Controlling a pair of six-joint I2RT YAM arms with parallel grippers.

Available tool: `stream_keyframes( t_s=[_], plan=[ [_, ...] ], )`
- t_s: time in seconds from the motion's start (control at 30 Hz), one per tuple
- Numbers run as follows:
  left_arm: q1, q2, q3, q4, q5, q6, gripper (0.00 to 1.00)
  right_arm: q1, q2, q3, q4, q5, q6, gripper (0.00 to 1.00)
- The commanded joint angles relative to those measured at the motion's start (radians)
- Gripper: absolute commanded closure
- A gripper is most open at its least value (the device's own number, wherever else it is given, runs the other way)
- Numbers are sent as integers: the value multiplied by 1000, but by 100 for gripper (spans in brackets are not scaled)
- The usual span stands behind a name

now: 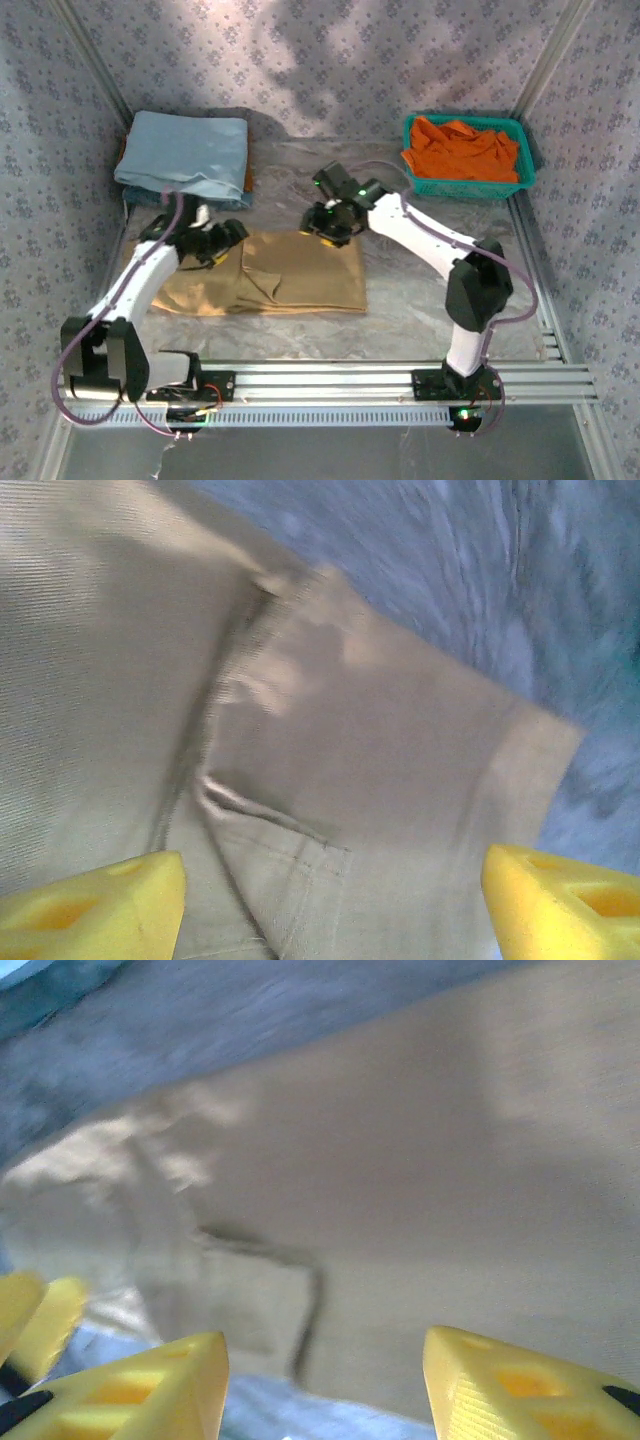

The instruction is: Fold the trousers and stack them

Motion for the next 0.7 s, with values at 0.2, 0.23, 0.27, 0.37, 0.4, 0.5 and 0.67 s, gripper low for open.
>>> stream_keyframes(
  t_s=[0.2,0.23,0.27,0.37,0.4,0.5,0.67],
  plan=[
    [-372,274,195,-201,-427,170,24,-126,21,-180,-62,54,-261,41],
    [-392,299,194,-202,-436,171,27,-130,34,-180,-55,50,-272,41],
    [-416,327,196,-207,-455,172,29,-136,48,-177,-49,44,-282,41],
    [-492,394,228,-262,-550,171,33,-160,73,-175,-28,17,-292,42],
    [-515,409,234,-279,-575,168,35,-170,76,-179,-18,6,-296,42],
    [-558,431,230,-294,-601,154,45,-192,77,-190,-5,-11,-310,42],
    [-587,429,219,-355,-724,83,76,-202,56,-217,15,-32,-318,43]
  ],
)
